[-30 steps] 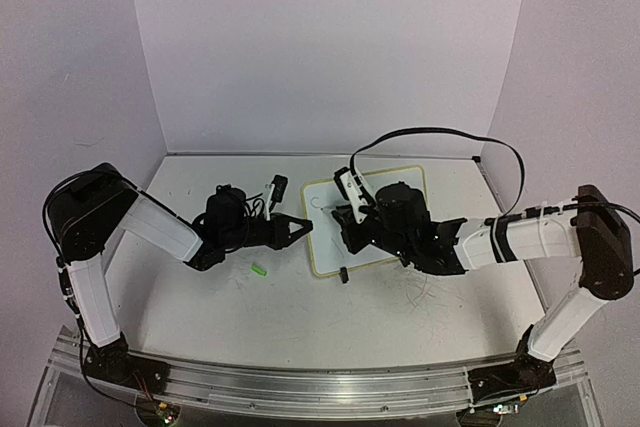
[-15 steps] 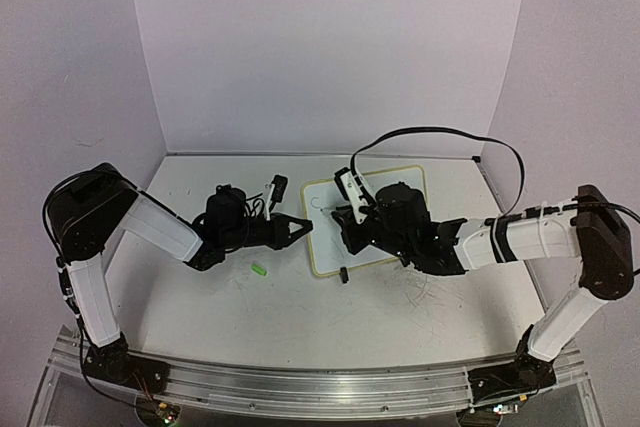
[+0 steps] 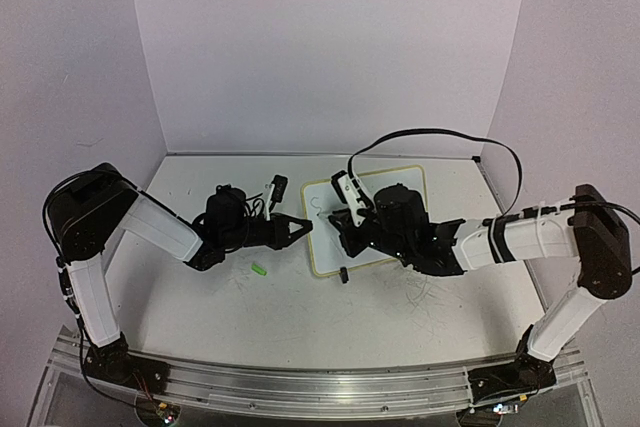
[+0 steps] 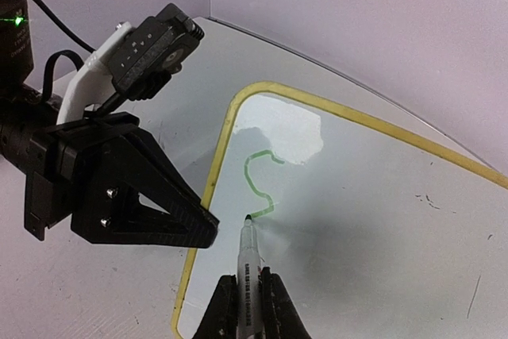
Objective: Write a sentence on the whiteboard
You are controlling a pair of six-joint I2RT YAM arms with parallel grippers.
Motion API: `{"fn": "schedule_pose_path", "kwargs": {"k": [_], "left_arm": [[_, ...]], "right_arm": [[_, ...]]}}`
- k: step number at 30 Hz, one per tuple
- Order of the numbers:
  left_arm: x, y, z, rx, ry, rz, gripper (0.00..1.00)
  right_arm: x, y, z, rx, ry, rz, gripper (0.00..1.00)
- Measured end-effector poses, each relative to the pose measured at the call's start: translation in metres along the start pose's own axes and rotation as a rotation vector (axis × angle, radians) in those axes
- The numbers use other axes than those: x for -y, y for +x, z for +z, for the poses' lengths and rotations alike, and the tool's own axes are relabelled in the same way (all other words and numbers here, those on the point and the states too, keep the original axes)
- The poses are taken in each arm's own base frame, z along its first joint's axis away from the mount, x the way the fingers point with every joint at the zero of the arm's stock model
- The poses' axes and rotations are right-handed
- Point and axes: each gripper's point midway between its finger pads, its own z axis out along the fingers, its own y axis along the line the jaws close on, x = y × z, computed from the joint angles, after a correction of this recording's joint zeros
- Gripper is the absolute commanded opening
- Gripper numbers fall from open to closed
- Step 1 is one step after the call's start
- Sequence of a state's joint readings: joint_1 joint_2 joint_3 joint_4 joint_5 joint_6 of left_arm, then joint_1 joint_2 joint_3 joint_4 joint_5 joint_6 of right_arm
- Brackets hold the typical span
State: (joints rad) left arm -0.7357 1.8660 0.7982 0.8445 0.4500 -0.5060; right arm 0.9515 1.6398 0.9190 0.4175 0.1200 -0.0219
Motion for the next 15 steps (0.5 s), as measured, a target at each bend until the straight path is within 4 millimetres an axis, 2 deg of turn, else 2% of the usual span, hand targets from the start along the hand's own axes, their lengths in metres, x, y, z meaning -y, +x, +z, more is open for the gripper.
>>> {"fn": "schedule_pose_path", "kwargs": {"k": [11, 15], "left_arm": [[-0.0011, 0.0002, -0.0002, -0.001, -0.003, -0.002, 0.0], [-0.0003, -0.0001, -0.0002, -0.001, 0.001, 0.001, 0.0]], "right_arm": [[-0.0064, -0.0042, 0.005, 0.005, -0.024, 0.0, 0.0], [-0.004, -0.0042, -0.0012, 0.013, -0.019, 0.002, 0.0]]}}
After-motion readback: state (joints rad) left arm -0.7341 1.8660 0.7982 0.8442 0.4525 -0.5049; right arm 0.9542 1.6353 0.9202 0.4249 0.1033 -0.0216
